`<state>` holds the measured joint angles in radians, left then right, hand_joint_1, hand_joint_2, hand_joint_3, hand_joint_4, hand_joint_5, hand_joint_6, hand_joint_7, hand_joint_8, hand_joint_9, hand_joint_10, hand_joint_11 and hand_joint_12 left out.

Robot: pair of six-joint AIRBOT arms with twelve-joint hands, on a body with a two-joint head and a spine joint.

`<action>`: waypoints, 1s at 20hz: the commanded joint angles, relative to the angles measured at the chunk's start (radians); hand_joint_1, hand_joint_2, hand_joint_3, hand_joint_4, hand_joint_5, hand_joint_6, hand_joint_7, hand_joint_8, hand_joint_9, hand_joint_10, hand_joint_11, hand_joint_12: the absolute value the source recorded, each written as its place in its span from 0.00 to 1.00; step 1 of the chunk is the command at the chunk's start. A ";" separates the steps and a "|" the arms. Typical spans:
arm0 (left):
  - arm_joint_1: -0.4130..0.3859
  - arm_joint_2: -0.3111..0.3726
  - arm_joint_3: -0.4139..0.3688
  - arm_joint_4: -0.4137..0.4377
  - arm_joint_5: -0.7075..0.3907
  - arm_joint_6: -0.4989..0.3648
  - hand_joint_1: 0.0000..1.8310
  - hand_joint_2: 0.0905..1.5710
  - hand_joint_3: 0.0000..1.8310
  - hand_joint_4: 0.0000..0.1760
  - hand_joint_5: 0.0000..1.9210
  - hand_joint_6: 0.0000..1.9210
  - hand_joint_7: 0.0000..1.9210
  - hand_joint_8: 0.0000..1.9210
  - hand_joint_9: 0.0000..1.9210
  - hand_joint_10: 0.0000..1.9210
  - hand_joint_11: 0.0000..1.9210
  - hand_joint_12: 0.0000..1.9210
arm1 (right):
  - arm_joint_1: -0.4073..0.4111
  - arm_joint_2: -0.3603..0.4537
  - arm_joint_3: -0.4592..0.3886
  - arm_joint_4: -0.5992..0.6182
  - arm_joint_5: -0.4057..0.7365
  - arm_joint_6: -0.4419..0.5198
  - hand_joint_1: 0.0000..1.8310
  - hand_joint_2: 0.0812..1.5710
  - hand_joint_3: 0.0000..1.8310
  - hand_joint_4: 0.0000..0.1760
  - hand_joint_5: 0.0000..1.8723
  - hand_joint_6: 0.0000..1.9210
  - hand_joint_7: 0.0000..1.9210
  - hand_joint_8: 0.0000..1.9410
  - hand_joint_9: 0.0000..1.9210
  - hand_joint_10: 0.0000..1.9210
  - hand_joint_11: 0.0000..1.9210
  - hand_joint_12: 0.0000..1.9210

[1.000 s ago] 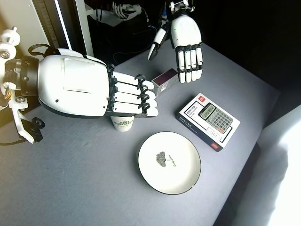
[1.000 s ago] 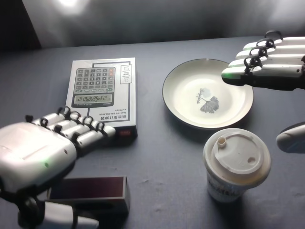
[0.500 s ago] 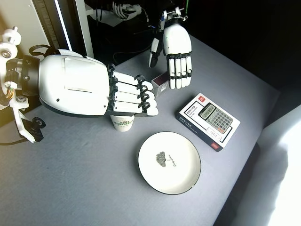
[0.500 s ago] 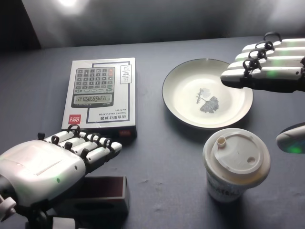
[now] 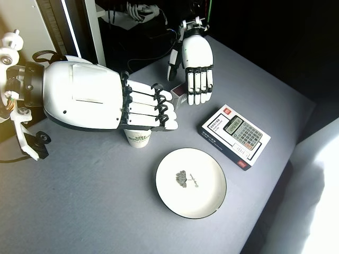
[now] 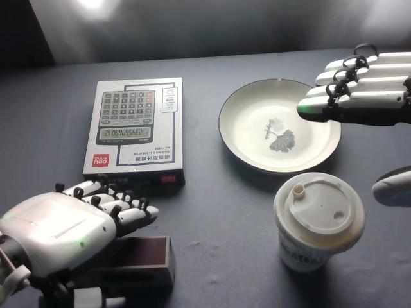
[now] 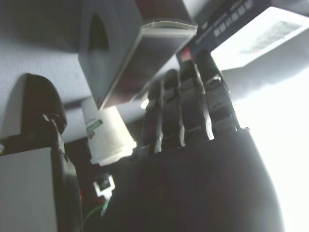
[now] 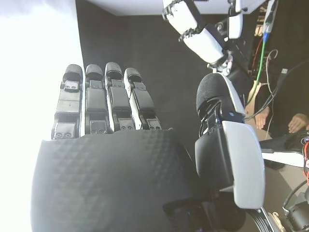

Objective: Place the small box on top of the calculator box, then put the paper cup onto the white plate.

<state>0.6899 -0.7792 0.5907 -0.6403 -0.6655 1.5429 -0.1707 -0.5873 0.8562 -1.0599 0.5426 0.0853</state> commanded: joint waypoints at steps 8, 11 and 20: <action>0.024 -0.051 0.057 0.045 -0.077 -0.022 0.68 0.72 0.00 0.00 0.41 0.01 0.47 0.01 0.45 0.02 0.18 0.50 | 0.013 0.012 -0.005 0.047 0.068 0.003 0.08 0.80 0.00 0.00 0.04 0.00 0.04 0.00 0.02 0.00 0.01 0.01; 0.032 -0.065 0.068 0.046 -0.077 -0.023 0.75 0.73 0.00 0.00 0.37 0.64 0.49 0.53 0.44 0.68 0.29 0.55 | 0.013 0.012 -0.007 0.046 0.068 0.003 0.09 0.80 0.00 0.00 0.04 0.00 0.03 0.00 0.01 0.00 0.00 0.00; 0.014 -0.061 0.067 0.036 -0.077 -0.028 0.75 0.68 0.00 0.00 0.48 0.52 0.52 0.44 0.51 0.60 0.35 0.56 | 0.011 0.012 -0.014 0.034 0.069 0.003 0.10 0.80 0.00 0.00 0.05 0.00 0.04 0.01 0.02 0.00 0.01 0.00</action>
<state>0.7074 -0.8482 0.6605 -0.6304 -0.6785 1.5131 -0.1707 -0.5877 0.8467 -1.0740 0.5461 0.0849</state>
